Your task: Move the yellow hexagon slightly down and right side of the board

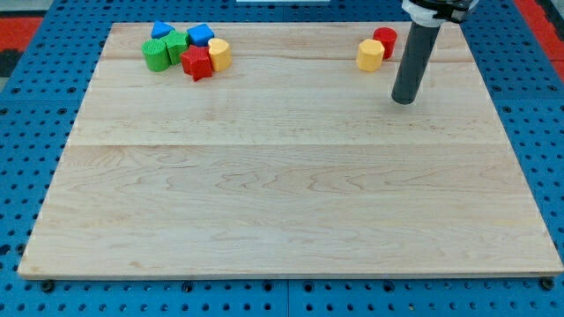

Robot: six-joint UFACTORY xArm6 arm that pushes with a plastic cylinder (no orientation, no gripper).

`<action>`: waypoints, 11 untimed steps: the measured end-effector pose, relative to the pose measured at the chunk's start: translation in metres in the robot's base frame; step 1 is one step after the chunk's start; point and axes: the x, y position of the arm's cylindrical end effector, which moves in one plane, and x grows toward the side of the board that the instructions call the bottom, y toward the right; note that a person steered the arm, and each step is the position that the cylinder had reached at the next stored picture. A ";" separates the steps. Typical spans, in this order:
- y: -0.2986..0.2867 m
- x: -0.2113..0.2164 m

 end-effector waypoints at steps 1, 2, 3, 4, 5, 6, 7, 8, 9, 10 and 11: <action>0.000 0.000; 0.001 0.000; 0.064 -0.037; 0.120 -0.117; 0.021 -0.148; -0.060 -0.149; -0.100 -0.134; -0.097 -0.106; -0.035 -0.070; -0.082 -0.079; -0.097 -0.077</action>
